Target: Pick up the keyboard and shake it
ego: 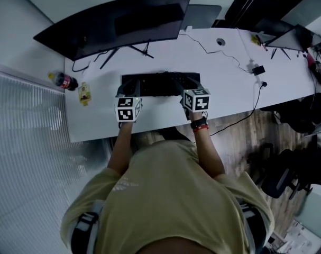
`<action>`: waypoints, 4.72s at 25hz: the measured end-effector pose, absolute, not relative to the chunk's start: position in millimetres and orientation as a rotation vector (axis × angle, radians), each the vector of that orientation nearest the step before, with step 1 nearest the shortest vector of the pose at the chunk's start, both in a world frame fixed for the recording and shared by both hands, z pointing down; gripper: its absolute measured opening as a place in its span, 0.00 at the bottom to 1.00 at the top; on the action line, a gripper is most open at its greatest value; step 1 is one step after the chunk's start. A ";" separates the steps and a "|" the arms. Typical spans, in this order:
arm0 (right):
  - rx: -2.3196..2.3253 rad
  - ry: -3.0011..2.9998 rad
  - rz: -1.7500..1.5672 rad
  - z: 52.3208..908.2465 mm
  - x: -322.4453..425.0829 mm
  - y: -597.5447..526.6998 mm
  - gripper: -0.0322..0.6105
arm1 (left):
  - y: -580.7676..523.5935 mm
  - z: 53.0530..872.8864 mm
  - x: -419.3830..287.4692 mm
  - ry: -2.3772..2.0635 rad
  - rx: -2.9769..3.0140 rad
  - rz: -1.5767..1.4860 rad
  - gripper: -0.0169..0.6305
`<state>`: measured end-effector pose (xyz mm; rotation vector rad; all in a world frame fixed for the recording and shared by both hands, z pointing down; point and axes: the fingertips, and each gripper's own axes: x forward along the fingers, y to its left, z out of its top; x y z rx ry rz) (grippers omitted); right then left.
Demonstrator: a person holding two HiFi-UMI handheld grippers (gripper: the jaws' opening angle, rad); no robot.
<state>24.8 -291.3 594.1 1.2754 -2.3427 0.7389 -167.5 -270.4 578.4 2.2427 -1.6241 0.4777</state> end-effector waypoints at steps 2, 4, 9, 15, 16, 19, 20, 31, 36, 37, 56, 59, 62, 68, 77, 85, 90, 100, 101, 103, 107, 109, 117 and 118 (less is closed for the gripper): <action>1.282 -2.320 0.754 603.5 32.7 -301.4 0.37 | -279.8 588.0 -170.5 -1.624 2.223 0.495 0.06; 1.286 -2.301 0.761 611.3 40.2 -310.4 0.37 | -287.2 595.8 -173.7 -1.629 2.204 0.505 0.06; 1.291 -2.258 0.791 630.5 54.3 -325.9 0.38 | -299.5 616.7 -184.1 -1.637 2.146 0.533 0.11; 1.301 -2.234 0.818 648.8 66.3 -343.3 0.38 | -308.0 649.3 -195.4 -1.586 2.104 0.616 0.39; 1.300 -2.229 0.825 652.2 67.5 -345.0 0.38 | -308.3 653.8 -198.2 -1.581 2.097 0.635 0.41; 1.304 -2.205 0.836 662.9 72.4 -350.8 0.38 | -308.7 667.8 -209.3 -1.568 2.060 0.667 0.43; 1.307 -2.203 0.832 665.2 73.7 -354.6 0.39 | -310.3 672.4 -213.0 -1.563 2.048 0.673 0.44; 1.312 -2.101 0.745 700.7 96.8 -380.4 0.50 | -324.3 721.9 -228.8 -1.414 1.935 0.716 0.62; 1.310 -2.084 0.737 707.8 109.1 -389.3 0.58 | -339.2 733.2 -249.7 -1.437 1.889 0.743 0.62; 1.303 -2.074 0.735 709.7 110.9 -388.8 0.58 | -340.8 736.3 -253.5 -1.436 1.875 0.750 0.62; 1.251 -1.997 1.028 739.1 117.5 -381.5 0.52 | -350.3 762.4 -250.8 -1.241 1.818 0.661 0.53; 1.246 -1.997 1.021 737.3 117.7 -382.2 0.52 | -350.3 762.9 -249.9 -1.250 1.808 0.667 0.53; 1.256 -1.983 1.019 738.1 119.8 -384.7 0.52 | -351.9 761.8 -248.9 -1.254 1.801 0.671 0.53; 1.265 -1.954 1.023 735.1 114.5 -385.6 0.52 | -346.8 760.3 -250.5 -1.266 1.774 0.683 0.53; 1.269 -1.953 0.991 721.1 114.1 -391.9 0.52 | -341.7 742.9 -253.6 -1.315 1.766 0.675 0.52; 1.320 -2.005 0.933 691.6 110.1 -404.4 0.53 | -352.4 715.3 -259.2 -1.397 1.806 0.651 0.51; 1.354 -2.040 0.896 680.0 108.0 -412.7 0.53 | -361.3 703.2 -262.1 -1.426 1.833 0.640 0.50; 1.422 -2.136 0.790 658.7 100.7 -437.5 0.52 | -386.8 683.1 -270.7 -1.528 1.861 0.650 0.49; 1.428 -2.151 0.774 656.6 99.9 -441.2 0.52 | -389.8 680.8 -271.7 -1.546 1.873 0.642 0.49; 1.441 -2.183 0.742 654.1 100.1 -447.6 0.52 | -394.8 677.0 -272.5 -1.583 1.910 0.620 0.49; 1.471 -2.247 0.664 650.8 102.6 -454.1 0.53 | -397.8 669.3 -272.5 -1.661 1.986 0.587 0.44; 1.481 -2.276 0.626 649.0 102.0 -453.8 0.53 | -396.0 666.7 -273.0 -1.686 2.003 0.573 0.44; 1.483 -2.303 0.553 643.7 101.4 -438.0 0.53 | -378.9 661.4 -270.6 -1.733 2.031 0.532 0.43; 1.486 -2.302 0.552 643.2 101.5 -434.9 0.53 | -377.4 659.9 -270.2 -1.735 2.036 0.532 0.43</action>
